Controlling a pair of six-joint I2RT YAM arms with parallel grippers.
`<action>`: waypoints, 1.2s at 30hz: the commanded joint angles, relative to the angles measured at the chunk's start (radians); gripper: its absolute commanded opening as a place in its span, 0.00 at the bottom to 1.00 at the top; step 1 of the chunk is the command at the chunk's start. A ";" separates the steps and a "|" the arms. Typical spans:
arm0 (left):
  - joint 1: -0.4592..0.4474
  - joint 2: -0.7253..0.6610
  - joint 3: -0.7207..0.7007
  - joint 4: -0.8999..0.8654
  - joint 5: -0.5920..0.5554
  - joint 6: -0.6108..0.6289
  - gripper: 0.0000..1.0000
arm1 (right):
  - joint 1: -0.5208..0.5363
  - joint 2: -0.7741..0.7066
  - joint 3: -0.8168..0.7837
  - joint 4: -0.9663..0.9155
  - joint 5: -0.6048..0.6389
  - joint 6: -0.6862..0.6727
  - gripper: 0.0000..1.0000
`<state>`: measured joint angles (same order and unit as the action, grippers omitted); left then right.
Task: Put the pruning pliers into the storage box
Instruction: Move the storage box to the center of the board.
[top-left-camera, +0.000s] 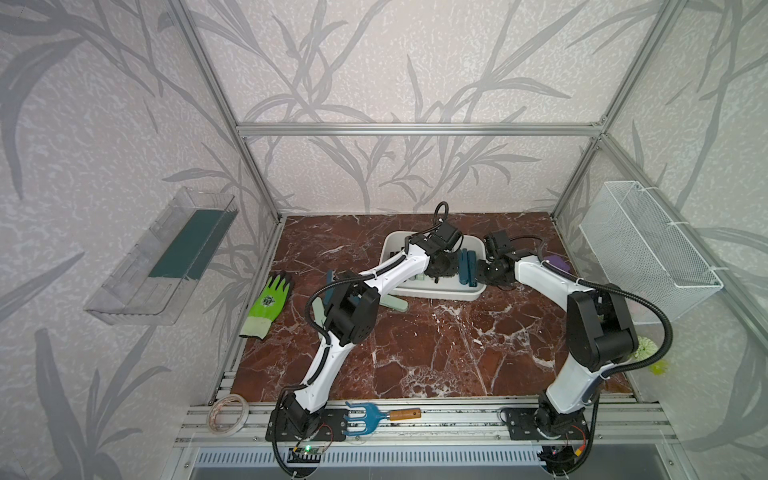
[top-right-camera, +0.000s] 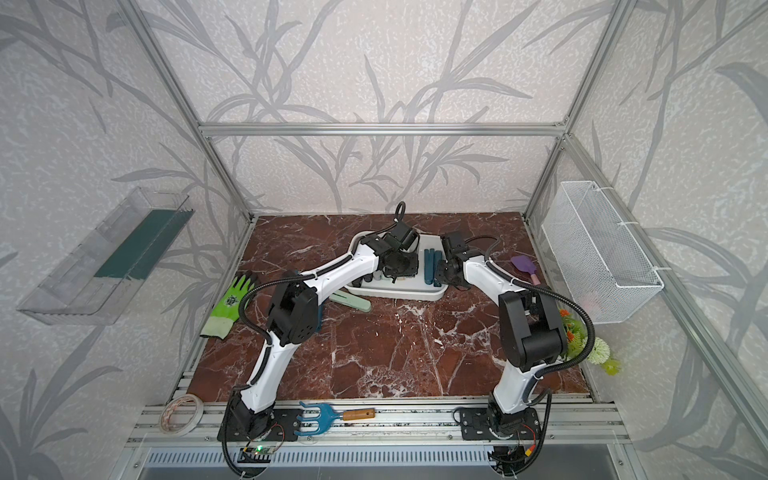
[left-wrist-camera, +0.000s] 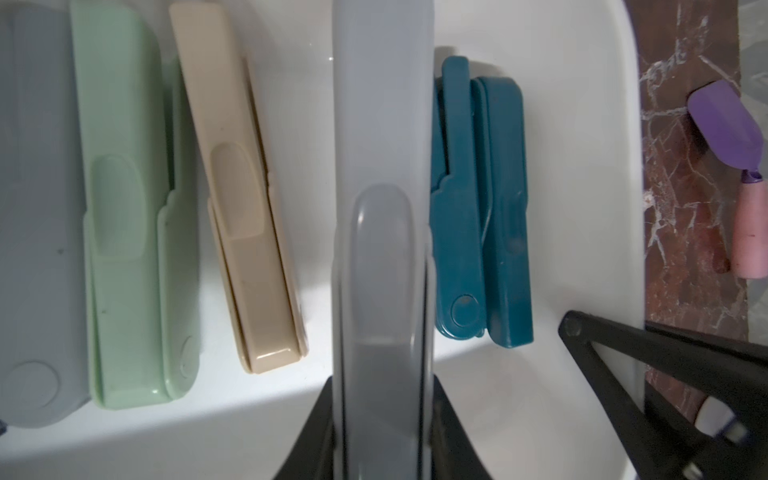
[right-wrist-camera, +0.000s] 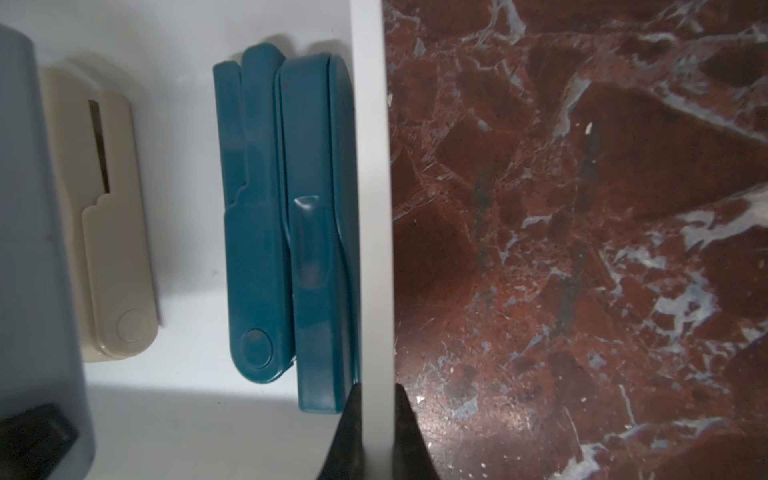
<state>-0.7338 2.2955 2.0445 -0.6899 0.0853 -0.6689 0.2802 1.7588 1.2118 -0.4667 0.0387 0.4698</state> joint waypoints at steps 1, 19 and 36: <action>-0.020 -0.014 0.006 0.041 -0.080 -0.082 0.08 | 0.013 -0.045 0.005 0.018 -0.004 0.025 0.03; -0.021 0.125 0.095 -0.046 -0.129 -0.111 0.08 | 0.014 -0.045 -0.046 0.071 -0.025 0.070 0.04; 0.032 0.121 0.063 -0.089 -0.211 -0.049 0.07 | 0.011 -0.044 -0.052 0.066 -0.013 0.064 0.07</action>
<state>-0.7166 2.4214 2.1029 -0.7525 -0.0639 -0.7277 0.2874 1.7542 1.1641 -0.4225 0.0254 0.5285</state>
